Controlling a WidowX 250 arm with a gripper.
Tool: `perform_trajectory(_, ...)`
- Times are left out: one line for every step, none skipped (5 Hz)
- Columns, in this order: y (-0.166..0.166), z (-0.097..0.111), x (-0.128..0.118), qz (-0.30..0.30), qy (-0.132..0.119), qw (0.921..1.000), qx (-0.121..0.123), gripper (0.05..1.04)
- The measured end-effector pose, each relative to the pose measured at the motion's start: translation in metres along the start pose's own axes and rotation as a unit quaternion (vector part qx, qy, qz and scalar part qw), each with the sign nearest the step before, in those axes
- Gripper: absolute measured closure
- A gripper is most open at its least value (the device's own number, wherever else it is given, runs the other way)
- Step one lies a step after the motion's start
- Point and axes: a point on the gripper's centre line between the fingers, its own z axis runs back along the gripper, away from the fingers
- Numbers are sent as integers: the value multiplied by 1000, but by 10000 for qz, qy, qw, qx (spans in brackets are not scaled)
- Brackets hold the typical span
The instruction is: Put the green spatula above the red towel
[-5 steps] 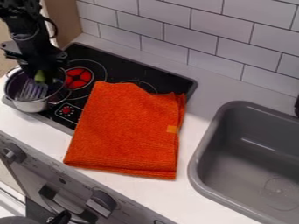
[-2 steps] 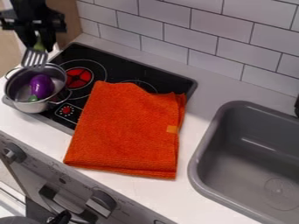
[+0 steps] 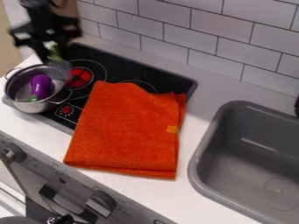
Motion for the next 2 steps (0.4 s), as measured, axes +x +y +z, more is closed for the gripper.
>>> perform_trajectory(-28, -2, -6, 627, -84, 9978, -186, 705)
perform_trajectory(-47, -12, -11, 1208, 15, 9922, -295, 705)
